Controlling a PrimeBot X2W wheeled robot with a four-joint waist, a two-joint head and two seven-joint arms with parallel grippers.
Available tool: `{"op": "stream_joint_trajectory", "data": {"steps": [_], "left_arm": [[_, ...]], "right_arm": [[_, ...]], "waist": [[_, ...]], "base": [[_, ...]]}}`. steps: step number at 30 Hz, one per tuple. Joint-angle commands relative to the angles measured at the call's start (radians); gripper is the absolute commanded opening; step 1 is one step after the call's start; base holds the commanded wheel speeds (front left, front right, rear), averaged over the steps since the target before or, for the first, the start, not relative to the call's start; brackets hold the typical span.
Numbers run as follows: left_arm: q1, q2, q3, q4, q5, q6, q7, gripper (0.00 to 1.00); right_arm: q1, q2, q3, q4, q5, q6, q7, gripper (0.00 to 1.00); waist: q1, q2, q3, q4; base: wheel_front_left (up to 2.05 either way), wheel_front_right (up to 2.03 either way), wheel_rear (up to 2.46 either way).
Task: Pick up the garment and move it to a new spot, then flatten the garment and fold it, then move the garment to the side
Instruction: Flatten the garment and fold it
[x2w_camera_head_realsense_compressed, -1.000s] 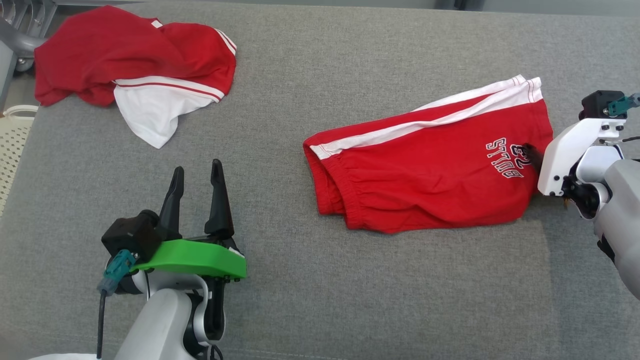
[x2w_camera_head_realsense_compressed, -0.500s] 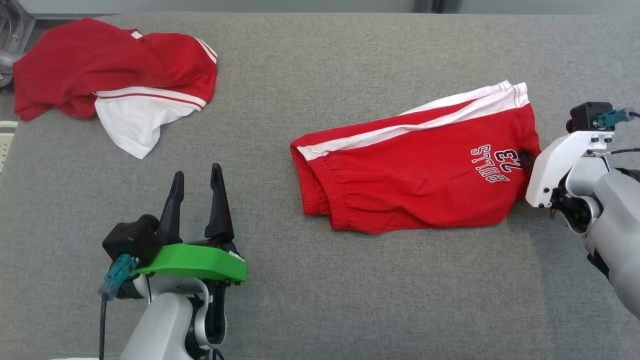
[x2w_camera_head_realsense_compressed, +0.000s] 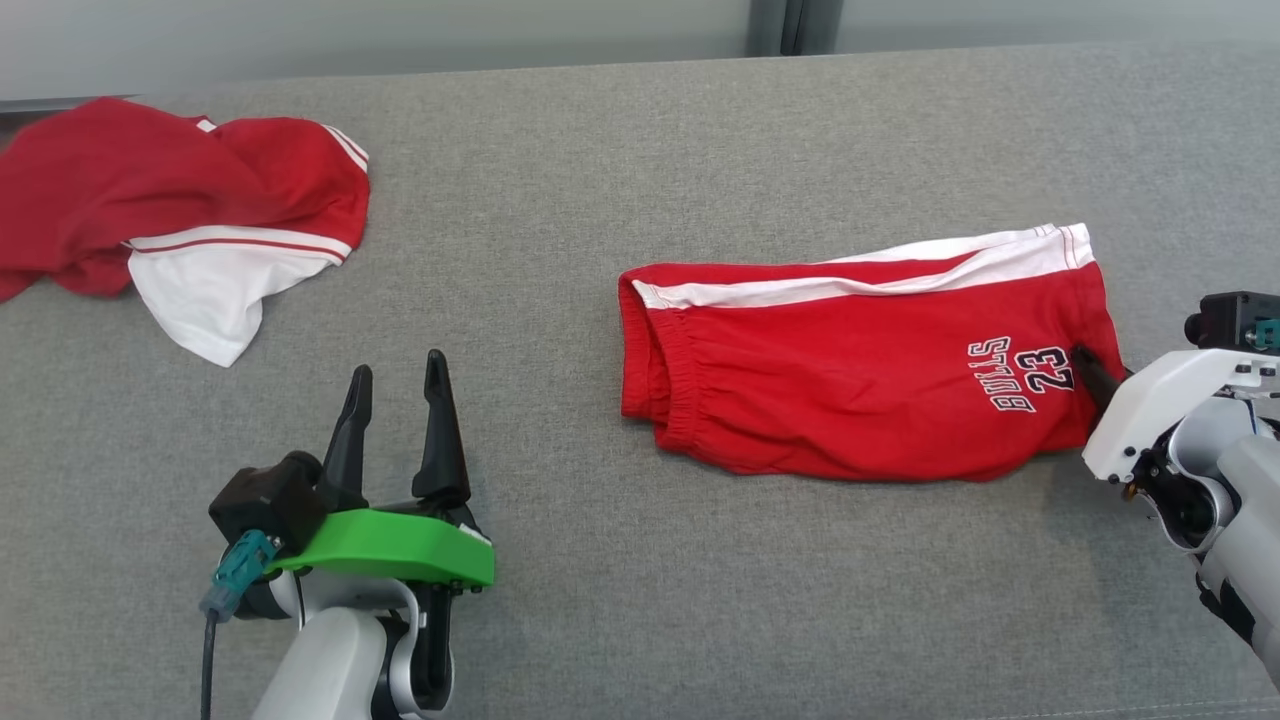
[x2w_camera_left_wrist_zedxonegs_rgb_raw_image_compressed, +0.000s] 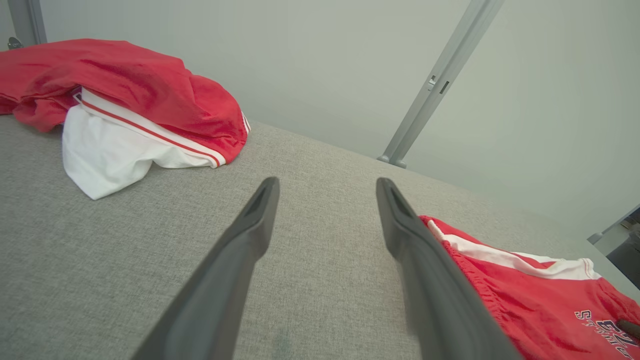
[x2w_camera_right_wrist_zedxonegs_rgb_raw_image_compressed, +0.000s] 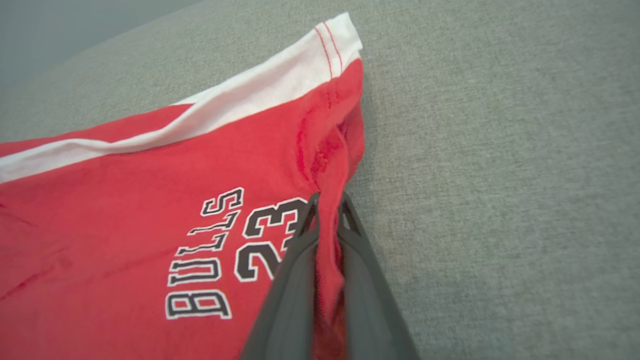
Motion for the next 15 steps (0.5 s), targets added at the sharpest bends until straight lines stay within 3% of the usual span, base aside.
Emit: {"op": "stream_joint_trajectory", "data": {"steps": [1, 15], "left_arm": [[0.017, 0.01, 0.0, -0.006, 0.009, -0.002, 0.0, 1.0], [0.02, 0.017, -0.012, -0.017, 0.01, 0.008, 0.012, 1.0]], "right_arm": [[0.018, -0.003, -0.008, 0.002, 0.01, -0.001, -0.02, 0.0], [-0.005, 0.05, -0.022, 0.081, 0.02, -0.001, -0.121, 0.0]], "waist": [[0.0, -0.0001, -0.009, -0.013], [0.0, -0.0001, -0.028, -0.022]], "base": [[0.0, 0.0, 0.0], [0.0, 0.0, 0.0]]}}
